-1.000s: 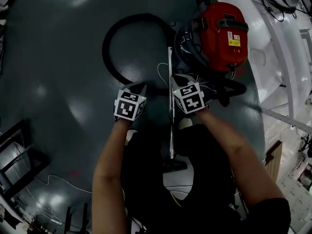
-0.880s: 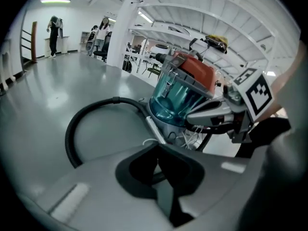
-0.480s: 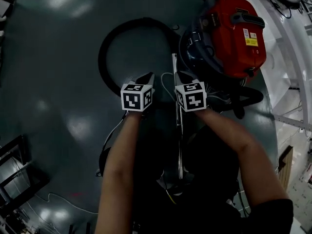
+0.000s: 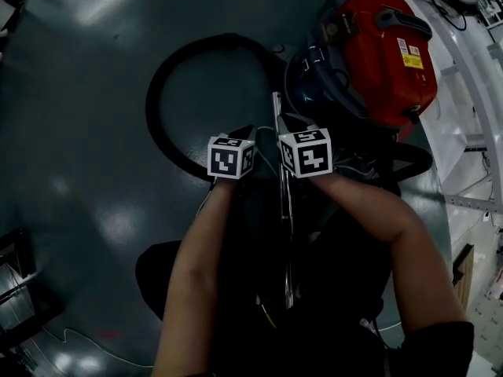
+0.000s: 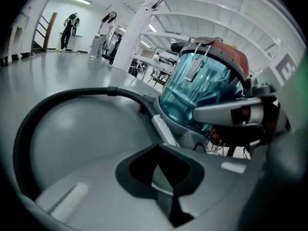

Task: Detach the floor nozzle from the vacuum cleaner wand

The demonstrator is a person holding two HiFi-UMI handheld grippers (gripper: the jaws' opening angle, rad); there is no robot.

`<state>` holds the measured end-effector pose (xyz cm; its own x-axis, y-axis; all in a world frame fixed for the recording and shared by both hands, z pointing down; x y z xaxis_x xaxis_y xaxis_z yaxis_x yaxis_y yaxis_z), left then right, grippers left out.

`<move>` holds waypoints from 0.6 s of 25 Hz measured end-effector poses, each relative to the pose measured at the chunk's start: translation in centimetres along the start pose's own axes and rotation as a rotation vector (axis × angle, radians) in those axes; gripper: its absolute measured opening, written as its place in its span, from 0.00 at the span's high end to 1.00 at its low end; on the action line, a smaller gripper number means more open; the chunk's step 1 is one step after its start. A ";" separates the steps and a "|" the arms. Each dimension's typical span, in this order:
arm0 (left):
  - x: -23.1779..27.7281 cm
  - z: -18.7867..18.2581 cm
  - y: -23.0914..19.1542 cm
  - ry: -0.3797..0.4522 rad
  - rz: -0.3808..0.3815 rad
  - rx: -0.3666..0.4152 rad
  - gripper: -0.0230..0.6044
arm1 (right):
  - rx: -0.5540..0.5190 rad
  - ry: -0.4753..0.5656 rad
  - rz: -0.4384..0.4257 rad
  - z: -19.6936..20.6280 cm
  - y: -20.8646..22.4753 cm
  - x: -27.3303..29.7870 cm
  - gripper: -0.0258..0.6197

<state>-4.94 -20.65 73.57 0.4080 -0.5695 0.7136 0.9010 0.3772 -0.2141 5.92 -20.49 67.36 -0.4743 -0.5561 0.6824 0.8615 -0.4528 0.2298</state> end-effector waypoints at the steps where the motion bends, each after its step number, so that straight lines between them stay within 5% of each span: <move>1: 0.2 0.2 0.5 0.004 0.012 -0.002 0.95 | -0.010 0.000 -0.003 0.1 -0.1 0.0 0.97; 7: 1.9 0.4 1.8 0.018 0.053 -0.139 0.92 | -0.088 0.005 -0.010 0.0 -0.2 0.2 0.97; 15: 3.9 -1.3 2.6 0.041 0.043 -0.183 0.80 | -0.089 0.008 0.016 -0.1 1.4 0.4 0.97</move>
<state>-0.83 -22.83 74.93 0.4490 -0.5861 0.6744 0.8928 0.2649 -0.3642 6.89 -21.42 67.87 -0.4623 -0.5690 0.6801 0.8497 -0.5035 0.1563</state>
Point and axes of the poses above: the fingertips, and each gripper's own axes: x forward along the fingers, y to its right, z out of its underside, the point moved 5 cm from there along -x, backward along the fingers, and after that the axes turned 14 degrees about -z, right-handed, at the moved point
